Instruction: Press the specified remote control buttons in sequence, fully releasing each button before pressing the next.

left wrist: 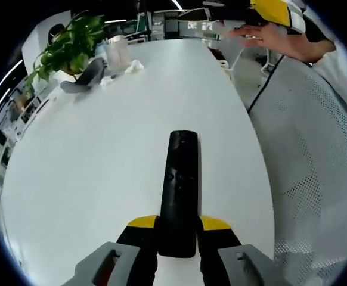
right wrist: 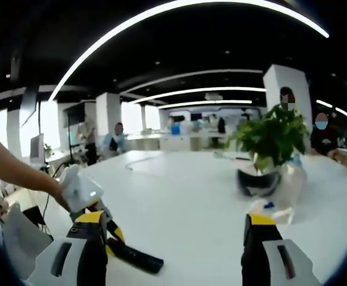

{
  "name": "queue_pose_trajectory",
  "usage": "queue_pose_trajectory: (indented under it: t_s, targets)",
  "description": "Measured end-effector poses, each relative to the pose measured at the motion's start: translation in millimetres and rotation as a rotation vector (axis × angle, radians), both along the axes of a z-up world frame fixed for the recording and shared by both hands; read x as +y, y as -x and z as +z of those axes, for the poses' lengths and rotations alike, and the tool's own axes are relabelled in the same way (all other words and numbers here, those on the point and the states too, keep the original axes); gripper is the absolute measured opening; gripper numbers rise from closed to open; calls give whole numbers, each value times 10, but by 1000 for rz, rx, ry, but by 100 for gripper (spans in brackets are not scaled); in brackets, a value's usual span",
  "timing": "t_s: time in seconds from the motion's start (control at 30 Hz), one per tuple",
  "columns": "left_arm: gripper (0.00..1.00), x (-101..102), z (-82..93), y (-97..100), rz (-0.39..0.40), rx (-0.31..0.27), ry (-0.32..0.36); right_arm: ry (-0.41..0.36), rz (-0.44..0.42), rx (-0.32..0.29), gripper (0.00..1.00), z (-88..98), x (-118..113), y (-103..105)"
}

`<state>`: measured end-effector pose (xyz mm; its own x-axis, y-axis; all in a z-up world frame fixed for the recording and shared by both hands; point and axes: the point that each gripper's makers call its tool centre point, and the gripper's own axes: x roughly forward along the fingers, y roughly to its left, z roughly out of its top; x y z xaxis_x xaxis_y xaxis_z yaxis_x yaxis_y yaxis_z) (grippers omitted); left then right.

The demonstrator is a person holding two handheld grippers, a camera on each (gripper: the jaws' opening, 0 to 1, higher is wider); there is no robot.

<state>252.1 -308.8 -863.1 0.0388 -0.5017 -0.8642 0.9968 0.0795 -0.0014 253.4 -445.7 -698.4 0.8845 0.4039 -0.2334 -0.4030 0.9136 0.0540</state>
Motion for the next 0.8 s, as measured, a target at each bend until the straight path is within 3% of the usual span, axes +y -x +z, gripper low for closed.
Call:
queue_pose_trajectory:
  t_s: [0.8]
  targets:
    - [24, 31, -2, -519, -60, 3, -22, -52, -35, 46, 92, -53, -72, -28]
